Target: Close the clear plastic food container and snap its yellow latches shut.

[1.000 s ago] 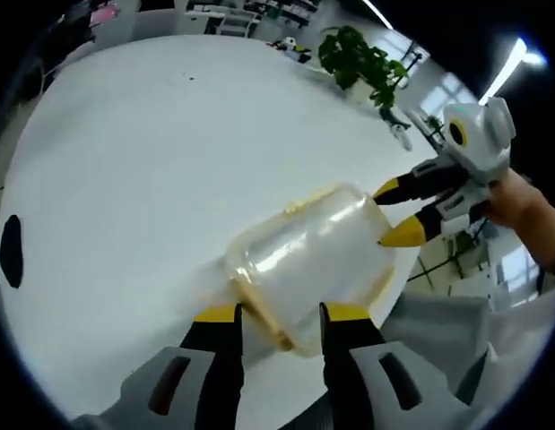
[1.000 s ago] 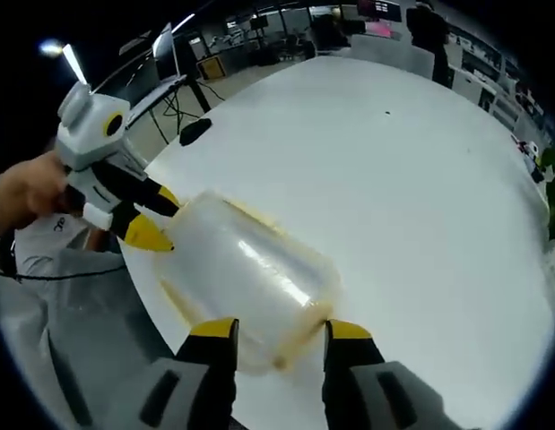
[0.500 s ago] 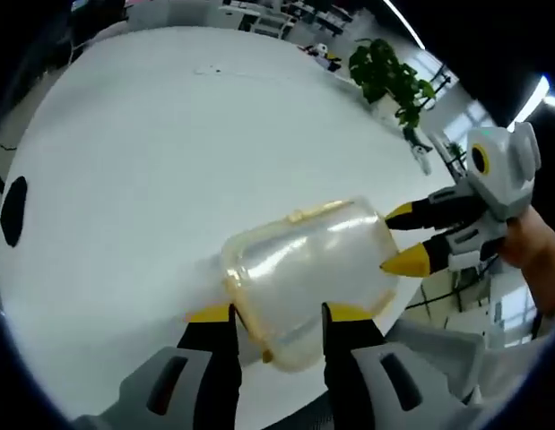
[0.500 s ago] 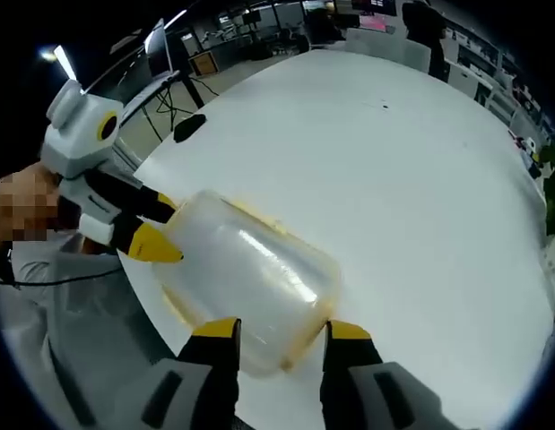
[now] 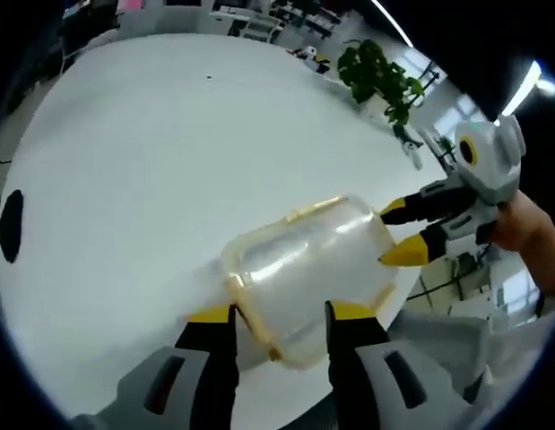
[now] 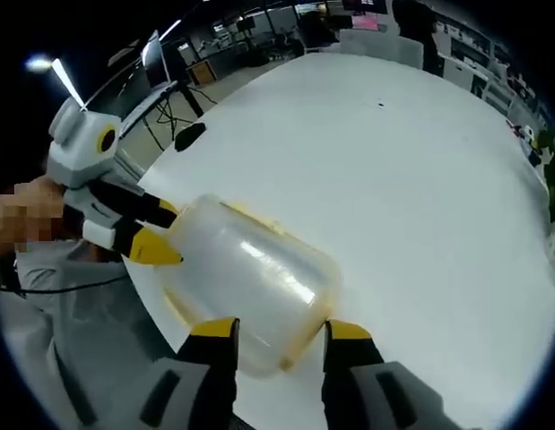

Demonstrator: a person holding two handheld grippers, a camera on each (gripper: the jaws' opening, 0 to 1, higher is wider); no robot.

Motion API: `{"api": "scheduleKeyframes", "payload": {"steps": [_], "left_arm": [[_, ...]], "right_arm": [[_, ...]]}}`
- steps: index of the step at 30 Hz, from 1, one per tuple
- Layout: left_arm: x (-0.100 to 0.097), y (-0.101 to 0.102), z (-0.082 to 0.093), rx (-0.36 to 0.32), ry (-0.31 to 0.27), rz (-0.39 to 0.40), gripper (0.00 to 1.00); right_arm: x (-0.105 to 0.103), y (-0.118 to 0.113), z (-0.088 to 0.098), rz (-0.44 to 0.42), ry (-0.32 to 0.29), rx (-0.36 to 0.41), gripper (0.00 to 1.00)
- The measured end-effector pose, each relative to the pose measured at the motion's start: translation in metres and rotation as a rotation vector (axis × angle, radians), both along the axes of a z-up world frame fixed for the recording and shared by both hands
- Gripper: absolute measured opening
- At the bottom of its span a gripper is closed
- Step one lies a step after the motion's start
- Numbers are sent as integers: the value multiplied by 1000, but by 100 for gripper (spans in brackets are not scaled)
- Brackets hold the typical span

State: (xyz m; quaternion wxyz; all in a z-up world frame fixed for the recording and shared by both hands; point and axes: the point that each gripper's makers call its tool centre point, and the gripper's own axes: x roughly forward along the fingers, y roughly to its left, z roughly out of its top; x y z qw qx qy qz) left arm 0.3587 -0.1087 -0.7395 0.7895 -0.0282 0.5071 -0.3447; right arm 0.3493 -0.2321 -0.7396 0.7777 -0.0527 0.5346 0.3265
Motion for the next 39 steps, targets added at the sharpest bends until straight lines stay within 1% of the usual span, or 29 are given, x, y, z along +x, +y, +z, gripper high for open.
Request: {"api": "scheduleKeyframes", "payload": {"steps": [1, 2, 3, 4, 5, 7, 8, 10, 11, 13, 14, 15, 17, 18, 20, 21, 23, 24, 25, 26, 28, 29, 31, 33, 34, 36, 37, 38, 39], "left_arm": [[0, 0, 1, -1, -17, -6, 37], [1, -1, 2, -8, -34, -28, 38], [-2, -2, 1, -3, -52, -61, 39], [-4, -3, 1, -9, -43, -63, 40], [-5, -4, 2, -12, -64, -94, 42], [-5, -4, 4, -9, -85, -113, 43], [-4, -3, 5, -13, -88, -110, 44], [-2, -1, 9, -12, -117, -137, 44], [0, -1, 11, -21, -125, -134, 43], [4, 1, 17, -29, -160, -146, 41], [9, 1, 22, -43, -197, -156, 42], [10, 0, 24, -45, -215, -182, 44], [12, 2, 27, -31, -244, -214, 46], [13, -1, 33, -40, -281, -243, 46], [14, 0, 37, -26, -317, -284, 46], [14, -2, 40, -24, -341, -321, 46], [11, -7, 47, -39, -382, -389, 46], [10, -11, 53, -65, -401, -410, 46], [5, -15, 56, -90, -389, -450, 46], [5, -15, 56, -89, -388, -453, 45], [5, -20, 61, -94, -420, -501, 43], [6, -20, 61, -86, -423, -504, 43], [6, -24, 65, -109, -423, -512, 43], [7, -26, 67, -102, -450, -544, 41], [7, -28, 68, -100, -457, -564, 40], [4, -33, 71, -105, -490, -618, 38], [2, -34, 71, -102, -486, -632, 38], [-1, -38, 74, -134, -478, -644, 38], [-2, -40, 74, -136, -478, -649, 39]], "right_arm": [[-4, 2, -1, 68, 2, -1, 36], [-7, 1, 0, 59, 11, -4, 37], [-7, 1, 0, 74, 8, -13, 38], [-6, -1, 1, 89, -2, -21, 38], [-3, -1, 1, 114, -21, -33, 37], [-3, -3, 5, 120, -27, -42, 35], [-2, -4, 8, 116, -35, -30, 36], [-1, -5, 14, 113, -38, -17, 36], [-1, -6, 15, 119, -43, -18, 35], [1, -12, 17, 142, -60, -41, 34], [1, -15, 17, 155, -64, -48, 35], [1, -13, 18, 197, -81, -41, 36], [-1, -14, 19, 230, -90, -43, 35], [0, -16, 20, 235, -99, -49, 35], [0, -19, 22, 241, -105, -55, 33], [0, -18, 24, 244, -111, -51, 34], [1, -18, 27, 261, -127, -42, 34], [1, -19, 29, 269, -131, -42, 33], [3, -19, 31, 273, -136, -44, 33], [4, -20, 33, 275, -143, -45, 32], [6, -19, 38, 301, -161, -37, 30], [7, -18, 40, 305, -169, -33, 30], [10, -16, 47, 309, -181, -12, 30], [12, -12, 53, 319, -197, 13, 29], [13, -9, 57, 336, -219, 22, 29], [12, -3, 61, 370, -231, 37, 29], [10, 2, 65, 399, -238, 53, 28], [9, 7, 67, 430, -248, 68, 27], [4, 13, 68, 474, -247, 79, 26]]}}
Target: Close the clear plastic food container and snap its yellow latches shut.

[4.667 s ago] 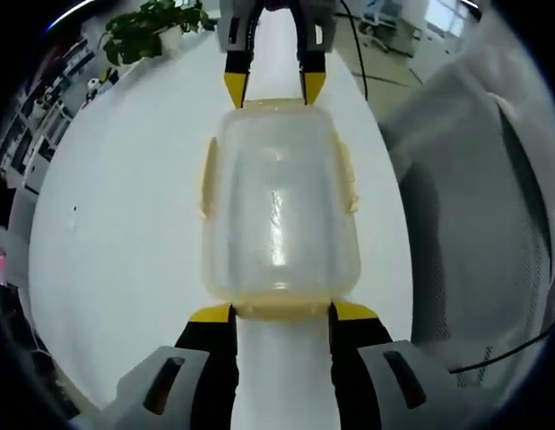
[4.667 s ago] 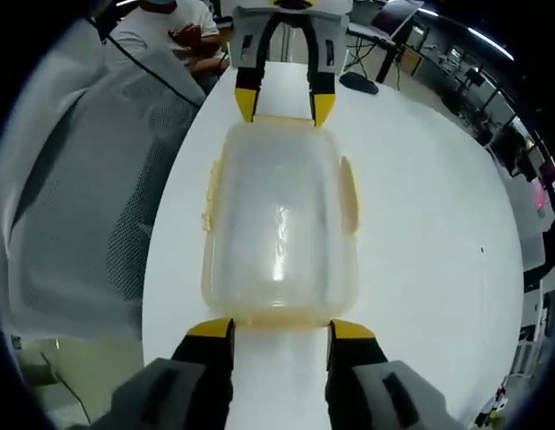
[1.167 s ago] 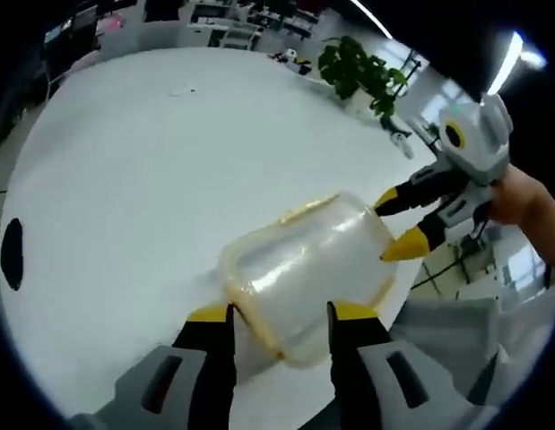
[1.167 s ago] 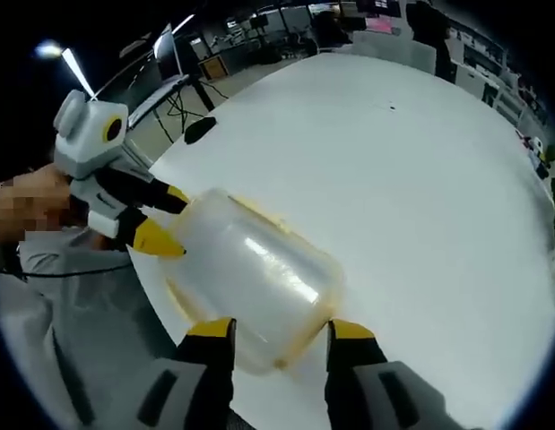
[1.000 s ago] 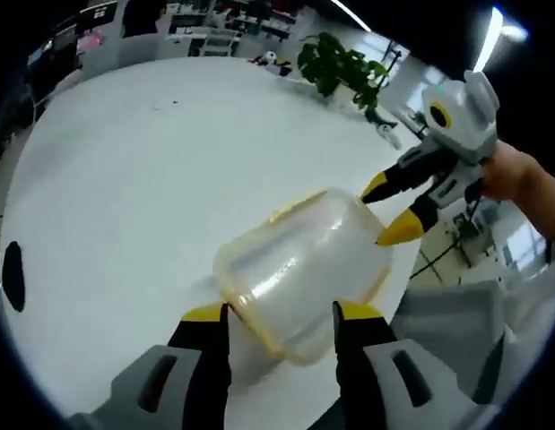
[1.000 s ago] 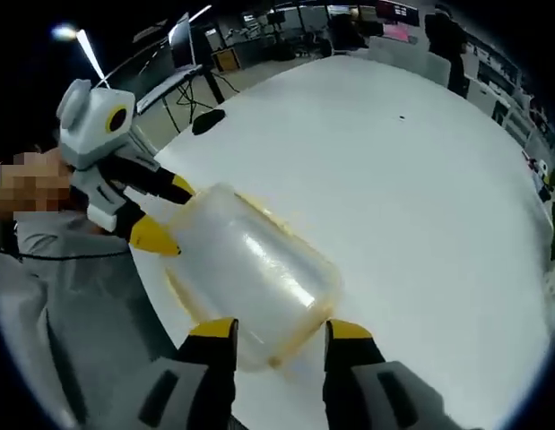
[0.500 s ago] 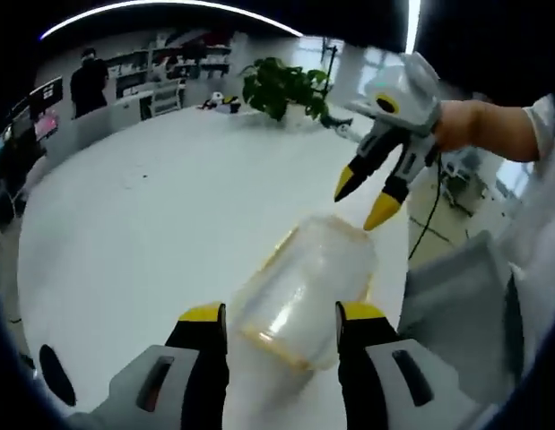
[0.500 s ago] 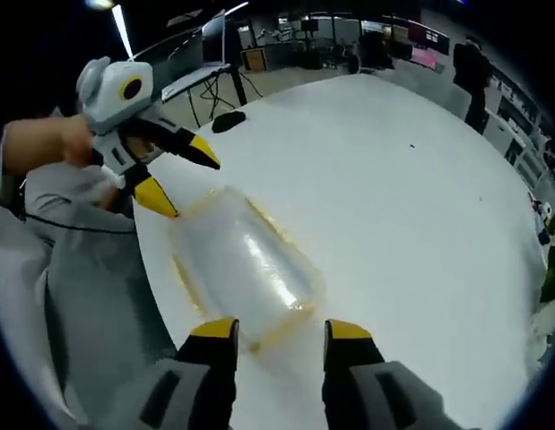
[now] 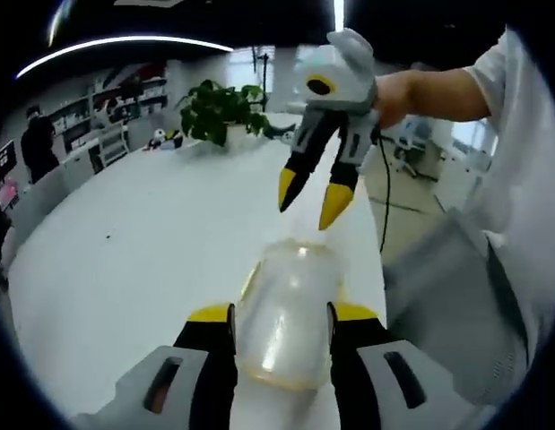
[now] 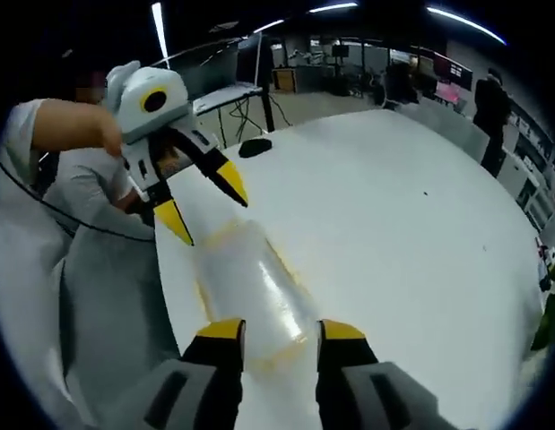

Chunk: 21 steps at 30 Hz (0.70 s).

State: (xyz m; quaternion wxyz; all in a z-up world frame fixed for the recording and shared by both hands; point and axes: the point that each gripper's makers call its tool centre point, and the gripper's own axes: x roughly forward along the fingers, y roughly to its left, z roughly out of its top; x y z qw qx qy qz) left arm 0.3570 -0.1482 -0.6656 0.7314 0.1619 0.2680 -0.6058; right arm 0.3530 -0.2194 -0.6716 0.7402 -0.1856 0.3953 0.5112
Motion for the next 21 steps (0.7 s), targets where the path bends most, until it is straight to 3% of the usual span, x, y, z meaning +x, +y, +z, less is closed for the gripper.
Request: {"api": "scheduleKeyframes", "payload": {"steps": [6, 14, 21], "left_arm": [[-4, -10, -8, 23, -13, -57, 37], [-10, -26, -14, 24, -48, -110, 37], [-7, -28, -24, 39, -71, -125, 35]], "right_arm": [[-6, 20, 1, 124, -59, -13, 31], [0, 34, -3, 152, -69, -5, 29], [3, 45, -10, 199, -68, 1, 28]]}}
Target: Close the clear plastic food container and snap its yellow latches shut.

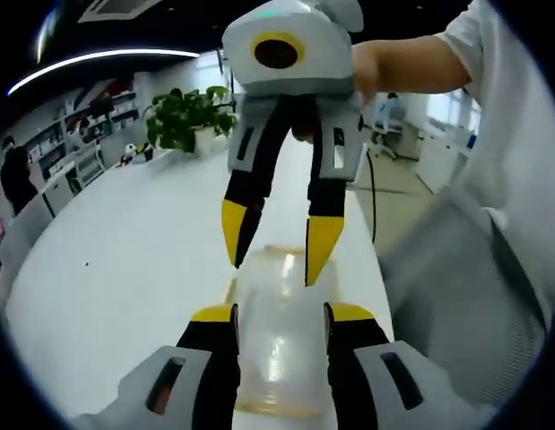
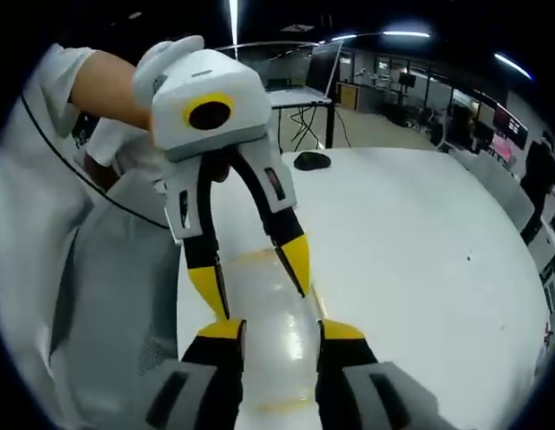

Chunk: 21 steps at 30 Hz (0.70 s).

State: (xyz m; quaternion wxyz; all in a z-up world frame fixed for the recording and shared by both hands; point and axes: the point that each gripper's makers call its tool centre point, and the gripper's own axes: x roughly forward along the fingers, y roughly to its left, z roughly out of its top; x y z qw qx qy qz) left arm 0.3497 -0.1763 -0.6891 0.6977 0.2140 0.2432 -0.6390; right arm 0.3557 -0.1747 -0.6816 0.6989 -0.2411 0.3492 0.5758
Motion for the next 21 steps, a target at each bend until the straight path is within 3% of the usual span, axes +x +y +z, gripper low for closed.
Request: {"api": "scheduleKeyframes", "payload": {"steps": [21], "left_arm": [[-14, -4, -24, 32, 43, -22, 37]], "right_arm": [[6, 9, -24, 50, 41, -46, 28]]}}
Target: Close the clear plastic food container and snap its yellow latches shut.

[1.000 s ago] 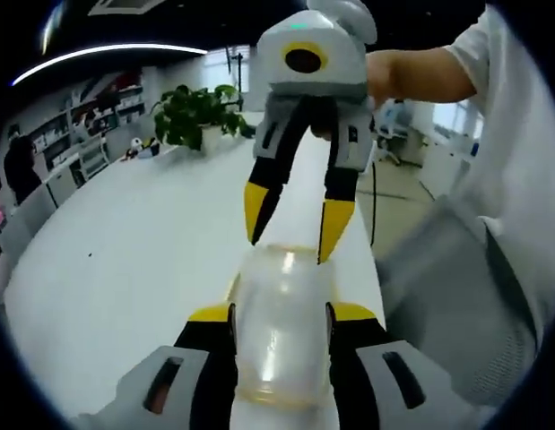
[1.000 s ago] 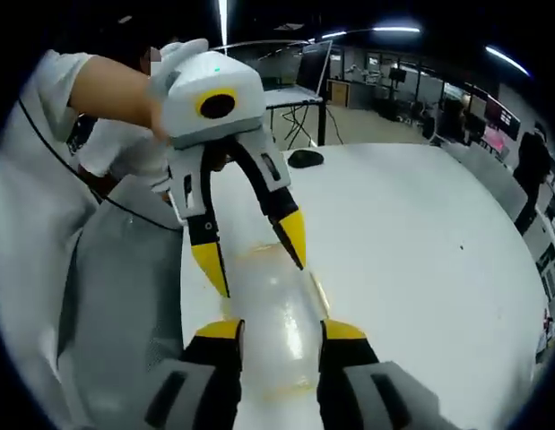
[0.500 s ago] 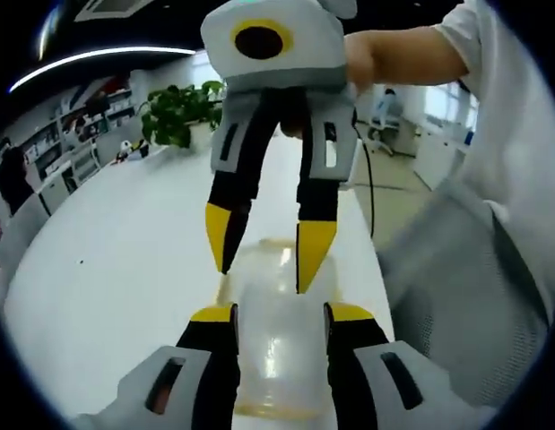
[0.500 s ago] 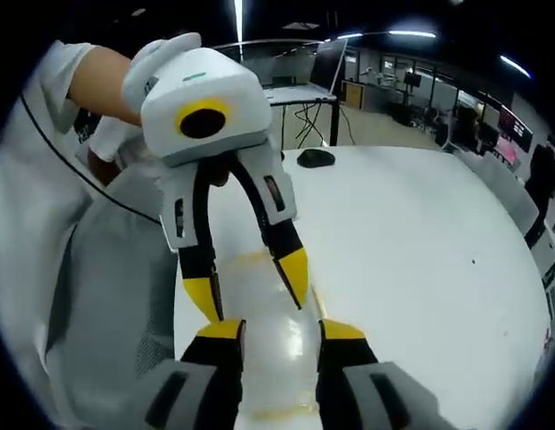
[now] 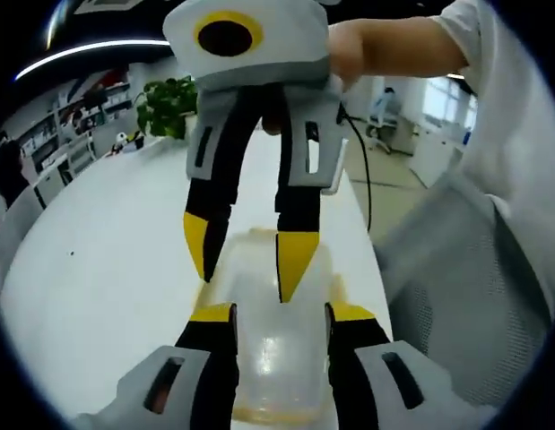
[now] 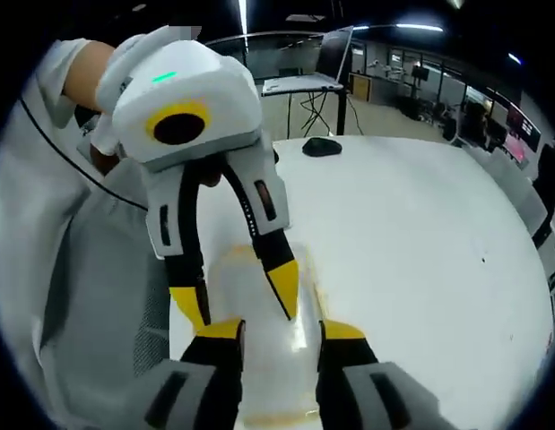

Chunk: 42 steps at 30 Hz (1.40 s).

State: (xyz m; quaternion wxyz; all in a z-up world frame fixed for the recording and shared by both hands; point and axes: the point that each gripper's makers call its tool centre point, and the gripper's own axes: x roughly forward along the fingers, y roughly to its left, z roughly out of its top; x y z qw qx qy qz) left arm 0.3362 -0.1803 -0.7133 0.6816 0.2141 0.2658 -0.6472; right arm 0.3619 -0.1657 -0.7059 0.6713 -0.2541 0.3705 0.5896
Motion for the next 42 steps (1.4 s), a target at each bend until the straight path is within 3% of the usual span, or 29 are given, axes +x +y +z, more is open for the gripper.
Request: {"api": "scheduleKeyframes", "payload": {"steps": [7, 12, 16, 18, 20, 21, 22, 23, 27, 28, 33, 36, 42], "left_arm": [[-4, 0, -4, 20, -14, -3, 49], [-8, -3, -4, 18, -5, -7, 53], [-10, -5, -6, 28, -32, -20, 55], [-7, -3, -9, 59, -105, -38, 57], [-11, -1, -15, 88, -107, -42, 58], [-12, -5, -13, 60, -111, -34, 60], [-14, -3, -15, 70, -111, -32, 61], [-9, 0, -17, 107, -184, -51, 60], [-9, -3, -16, 91, -165, -40, 56], [-2, -1, -16, 121, -234, -56, 55], [-5, -3, -17, 113, -197, -47, 55], [-5, -2, -19, 131, -225, -63, 55], [-3, -3, -19, 137, -227, -58, 55]], "right_arm": [[3, -2, -7, 1, -3, -36, 42], [4, 0, -8, 9, 5, -35, 43], [6, -1, -11, 29, 9, -54, 44], [6, -2, -11, 37, 15, -61, 45], [8, -3, -14, 44, 13, -76, 46], [8, -4, -15, 50, 11, -84, 47], [8, -4, -16, 59, 9, -93, 46], [8, -4, -17, 65, 8, -96, 46], [8, -4, -20, 89, 12, -115, 47], [9, -5, -22, 97, 8, -126, 47], [7, -7, -28, 138, 10, -160, 48], [7, -5, -28, 143, 27, -157, 48], [6, -5, -30, 156, 68, -160, 47]]}}
